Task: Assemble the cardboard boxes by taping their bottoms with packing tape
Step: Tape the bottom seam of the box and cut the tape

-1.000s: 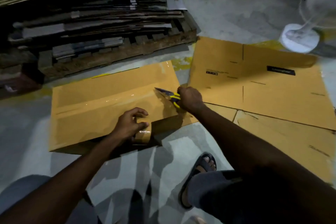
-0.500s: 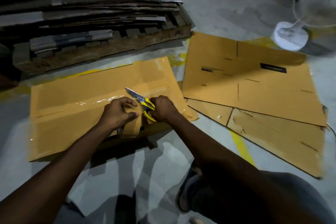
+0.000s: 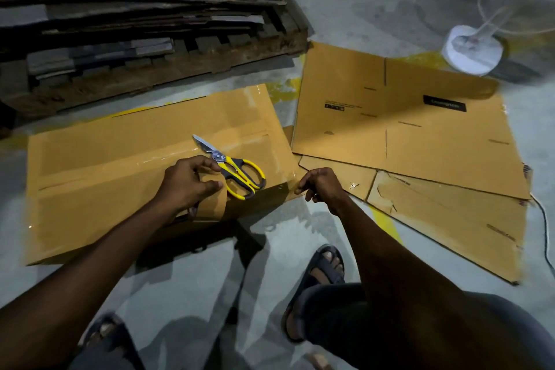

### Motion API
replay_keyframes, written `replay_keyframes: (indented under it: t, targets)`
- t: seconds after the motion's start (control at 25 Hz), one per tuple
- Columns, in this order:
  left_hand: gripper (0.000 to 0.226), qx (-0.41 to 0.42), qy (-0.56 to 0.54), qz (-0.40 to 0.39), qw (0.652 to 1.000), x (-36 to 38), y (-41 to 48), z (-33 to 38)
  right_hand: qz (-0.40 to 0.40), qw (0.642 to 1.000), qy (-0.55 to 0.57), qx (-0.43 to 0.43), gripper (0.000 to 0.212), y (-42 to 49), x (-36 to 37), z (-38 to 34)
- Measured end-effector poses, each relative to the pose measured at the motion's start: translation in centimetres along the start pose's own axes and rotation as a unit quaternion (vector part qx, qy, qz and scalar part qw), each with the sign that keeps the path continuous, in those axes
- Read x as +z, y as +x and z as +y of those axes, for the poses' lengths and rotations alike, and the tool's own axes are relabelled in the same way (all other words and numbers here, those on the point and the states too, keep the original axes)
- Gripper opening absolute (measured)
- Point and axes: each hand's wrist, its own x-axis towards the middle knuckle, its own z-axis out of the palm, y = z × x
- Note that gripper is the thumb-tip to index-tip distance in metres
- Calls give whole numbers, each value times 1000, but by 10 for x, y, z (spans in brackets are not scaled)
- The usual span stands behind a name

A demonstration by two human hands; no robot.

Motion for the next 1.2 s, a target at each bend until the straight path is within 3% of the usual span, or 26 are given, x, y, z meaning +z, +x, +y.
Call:
replay_keyframes:
  t: [0.28,0.44,0.6,0.68,0.76,0.84,0.92,1.0,1.12,1.2]
  targets:
    - [25,-8,-6,-4,1000,-3,-1,-1,16,1000,3,12,35,13,15,11]
    - [23,-8,5,-6,1000,-2,0,0,37,997,22,69,30,17,23,23]
    - [28,-8,1,-1,1000,-5,0,0,140,977,20,158,26,23,17,32]
    - [24,-7,-7,5,1000,-6,1,2,250,960,-84,96,24,27,16,26]
    - [24,1,-15,15,1000,-6,2,5,315,931,-180,-35,17,27,22,13]
    - [23,15,-11,29,999,-10,6,8,294,907,-252,-166,18,31,34,0]
    - [23,14,-17,47,999,-16,11,11,237,884,-323,-240,25,40,52,-8]
    - [23,17,-24,58,998,-23,14,14,222,863,-369,-264,29,46,69,-14]
    - [22,24,-23,58,998,-33,17,16,310,832,-378,-263,27,45,72,-17]
    - [21,24,-27,54,998,-39,17,18,340,849,-327,-239,25,39,59,-17]
